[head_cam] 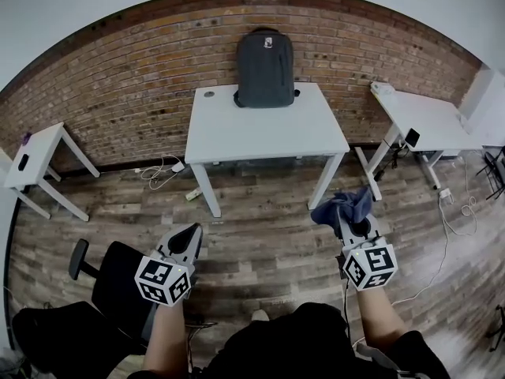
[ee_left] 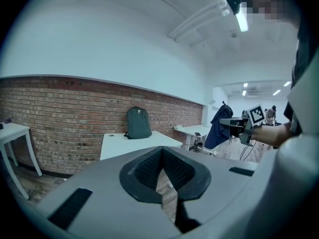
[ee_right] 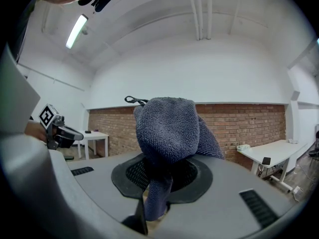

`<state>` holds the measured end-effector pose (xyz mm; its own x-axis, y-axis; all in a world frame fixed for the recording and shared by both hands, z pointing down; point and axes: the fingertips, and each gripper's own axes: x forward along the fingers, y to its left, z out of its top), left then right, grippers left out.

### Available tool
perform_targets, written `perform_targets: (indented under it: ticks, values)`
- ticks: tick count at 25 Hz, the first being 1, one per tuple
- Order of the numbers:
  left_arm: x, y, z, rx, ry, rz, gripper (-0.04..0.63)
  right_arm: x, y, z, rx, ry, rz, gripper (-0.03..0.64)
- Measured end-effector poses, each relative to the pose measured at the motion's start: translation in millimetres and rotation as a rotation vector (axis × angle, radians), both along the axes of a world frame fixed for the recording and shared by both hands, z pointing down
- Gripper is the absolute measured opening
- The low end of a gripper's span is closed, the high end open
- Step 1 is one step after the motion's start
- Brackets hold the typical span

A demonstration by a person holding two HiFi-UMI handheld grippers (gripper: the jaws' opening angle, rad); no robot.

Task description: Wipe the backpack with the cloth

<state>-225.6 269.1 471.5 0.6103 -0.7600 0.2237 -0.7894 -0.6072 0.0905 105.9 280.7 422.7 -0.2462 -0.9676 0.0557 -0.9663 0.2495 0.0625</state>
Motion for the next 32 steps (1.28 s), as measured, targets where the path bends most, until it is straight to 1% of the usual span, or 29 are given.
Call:
perform_targets:
  ticks: [6,10,13,17,22,27,32]
  values:
    - [1,32,-11,0.015,-0.016,-0.037,-0.006,0,19,-3,0.017,-0.044,-0.030,0.061]
    - [25,59,-20,0.029,-0.003,-0.046,-0.005,16,46,-5,0.026,-0.055,-0.054,0.061]
    - [53,91,-20,0.029,-0.008,-0.039,-0.006,38,78,-5,0.026,-0.050,-0.063,0.061]
    - [78,140,-18,0.015,-0.020,-0.050,-0.005,65,124,2,0.026,-0.044,-0.072,0.061]
    - [100,208,-12,0.012,-0.019,-0.079,-0.005,92,183,14,0.017,-0.063,-0.085,0.061]
    - [122,264,-9,0.006,-0.020,-0.098,-0.005,112,237,3,0.040,-0.067,-0.103,0.061]
    - [144,305,-5,0.004,-0.028,-0.075,-0.005,129,280,-1,0.049,-0.066,-0.097,0.061]
